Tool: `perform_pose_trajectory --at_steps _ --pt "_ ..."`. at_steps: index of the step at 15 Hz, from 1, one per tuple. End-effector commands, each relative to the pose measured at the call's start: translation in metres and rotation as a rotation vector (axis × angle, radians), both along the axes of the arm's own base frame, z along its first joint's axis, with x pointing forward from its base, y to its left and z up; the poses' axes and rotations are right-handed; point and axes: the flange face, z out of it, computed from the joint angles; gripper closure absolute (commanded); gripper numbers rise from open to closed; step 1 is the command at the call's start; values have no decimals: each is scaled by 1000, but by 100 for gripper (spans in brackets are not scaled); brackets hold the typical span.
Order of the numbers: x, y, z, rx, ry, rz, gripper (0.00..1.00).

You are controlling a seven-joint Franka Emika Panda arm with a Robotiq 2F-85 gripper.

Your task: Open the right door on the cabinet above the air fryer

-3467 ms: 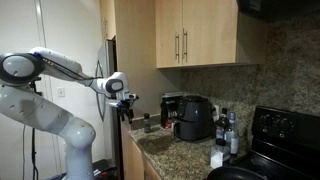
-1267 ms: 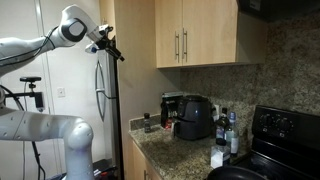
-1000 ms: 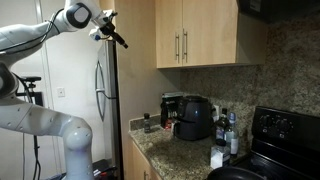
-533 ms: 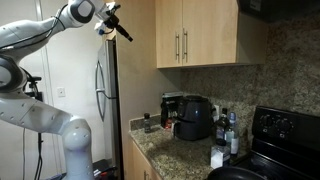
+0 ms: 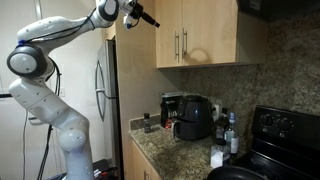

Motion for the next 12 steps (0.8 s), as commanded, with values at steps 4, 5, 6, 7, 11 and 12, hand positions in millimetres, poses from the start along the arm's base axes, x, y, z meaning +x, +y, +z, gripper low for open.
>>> perform_pose_trajectory --at_steps 4,5,6,7,11,12 --pt "16 -19 -7 -102 16 -70 0" --pt "28 -34 -11 -177 35 -98 0" --pt "41 -46 -14 -226 59 -110 0" --pt "52 -57 -16 -278 85 -123 0" --pt "87 -75 -27 -471 179 -64 0" --pt "79 -74 -34 -384 166 -101 0"
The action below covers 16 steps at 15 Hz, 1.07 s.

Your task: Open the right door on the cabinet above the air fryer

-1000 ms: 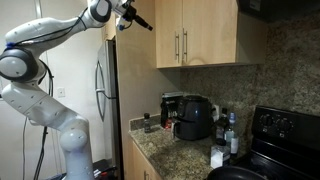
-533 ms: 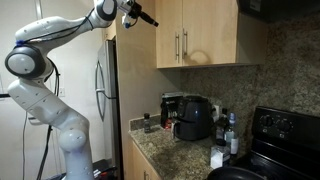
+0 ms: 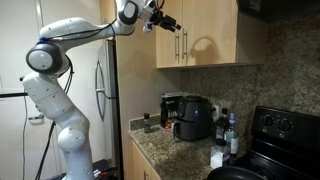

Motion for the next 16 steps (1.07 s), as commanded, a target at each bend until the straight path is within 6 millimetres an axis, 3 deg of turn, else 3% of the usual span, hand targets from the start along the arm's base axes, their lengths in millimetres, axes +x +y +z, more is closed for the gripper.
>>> perform_pose_trajectory --at_steps 1,4,6,8,9,11,13,16 --pt "7 -2 0 -26 16 15 0" --pt "19 -2 -3 -60 78 45 0" --pt "29 21 -21 -107 183 141 0" --pt "41 42 -26 -131 260 220 0" --pt "31 29 -23 -104 199 155 0" --pt "39 44 -29 -115 235 197 0" --pt "40 45 -30 -119 241 203 0" --pt "64 52 -22 -112 151 166 0"
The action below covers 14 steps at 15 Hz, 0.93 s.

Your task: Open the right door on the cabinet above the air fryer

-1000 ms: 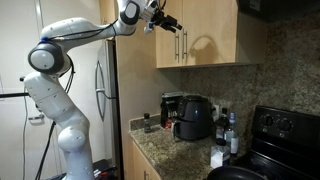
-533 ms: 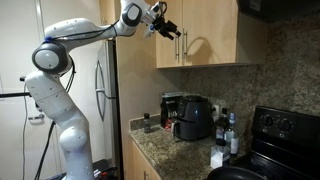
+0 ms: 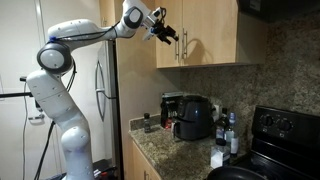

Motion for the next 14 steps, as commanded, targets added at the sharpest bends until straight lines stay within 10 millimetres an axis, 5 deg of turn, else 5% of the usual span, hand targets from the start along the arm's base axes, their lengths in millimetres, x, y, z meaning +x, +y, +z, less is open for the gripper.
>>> perform_pose_trajectory --at_steps 1,5,6,14 --pt "31 9 11 9 -102 -26 0" --pt "60 16 23 26 -193 -102 0" --pt "44 19 13 26 -152 -55 0" --pt "82 18 14 62 -192 -103 0"
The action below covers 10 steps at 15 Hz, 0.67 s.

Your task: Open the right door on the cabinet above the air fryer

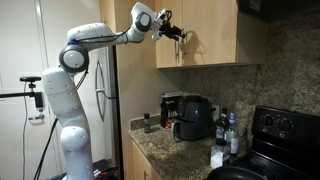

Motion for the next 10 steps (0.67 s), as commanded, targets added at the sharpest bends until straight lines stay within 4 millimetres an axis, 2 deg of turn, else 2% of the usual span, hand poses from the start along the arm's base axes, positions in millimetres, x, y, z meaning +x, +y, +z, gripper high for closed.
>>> perform_pose_trajectory --at_steps 1,2,3,10 --pt "20 -2 3 22 -33 -29 0" --pt "23 -3 4 34 -39 -39 0" --pt "11 -1 -2 28 -12 -17 0" --pt "22 -10 2 34 -33 -59 1"
